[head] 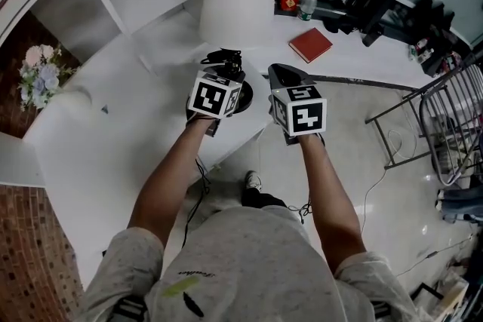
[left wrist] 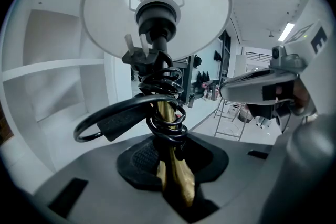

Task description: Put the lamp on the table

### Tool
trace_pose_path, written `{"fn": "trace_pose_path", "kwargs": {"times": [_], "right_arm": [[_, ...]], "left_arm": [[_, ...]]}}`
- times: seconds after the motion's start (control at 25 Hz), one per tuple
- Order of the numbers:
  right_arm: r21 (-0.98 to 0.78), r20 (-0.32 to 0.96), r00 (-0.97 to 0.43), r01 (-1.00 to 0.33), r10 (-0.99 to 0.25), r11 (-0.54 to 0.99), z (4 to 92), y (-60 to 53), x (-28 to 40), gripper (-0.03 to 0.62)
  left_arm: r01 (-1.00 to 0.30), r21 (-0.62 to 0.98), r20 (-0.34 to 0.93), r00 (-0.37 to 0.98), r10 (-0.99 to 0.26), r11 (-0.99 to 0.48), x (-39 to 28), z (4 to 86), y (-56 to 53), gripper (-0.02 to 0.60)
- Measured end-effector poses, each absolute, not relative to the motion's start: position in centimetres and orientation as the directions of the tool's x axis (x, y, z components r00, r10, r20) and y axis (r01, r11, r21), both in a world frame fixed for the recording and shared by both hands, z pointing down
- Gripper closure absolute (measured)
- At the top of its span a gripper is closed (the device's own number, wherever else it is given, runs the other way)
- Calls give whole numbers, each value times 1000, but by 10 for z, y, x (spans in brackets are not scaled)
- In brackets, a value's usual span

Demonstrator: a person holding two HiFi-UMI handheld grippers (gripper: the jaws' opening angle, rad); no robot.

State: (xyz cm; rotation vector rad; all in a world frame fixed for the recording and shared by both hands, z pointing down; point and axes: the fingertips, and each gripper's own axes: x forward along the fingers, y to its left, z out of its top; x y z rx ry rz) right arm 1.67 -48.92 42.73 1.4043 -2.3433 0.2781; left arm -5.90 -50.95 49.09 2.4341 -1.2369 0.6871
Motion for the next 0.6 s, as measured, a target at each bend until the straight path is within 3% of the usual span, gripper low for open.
{"fn": "trace_pose_path", "kwargs": {"times": [0.44,0.6], "right_arm": [[51,470,-429,-859,-771,509,449,-521,25,588],[-25,474,-448,-868,-758,497,456,-527,27,588]], "left_arm": [[-827,102,543,512,-666,-552,-52,519,-544,477],[-826,85,539,509,-672,-558,-49,529,-555,477]]}}
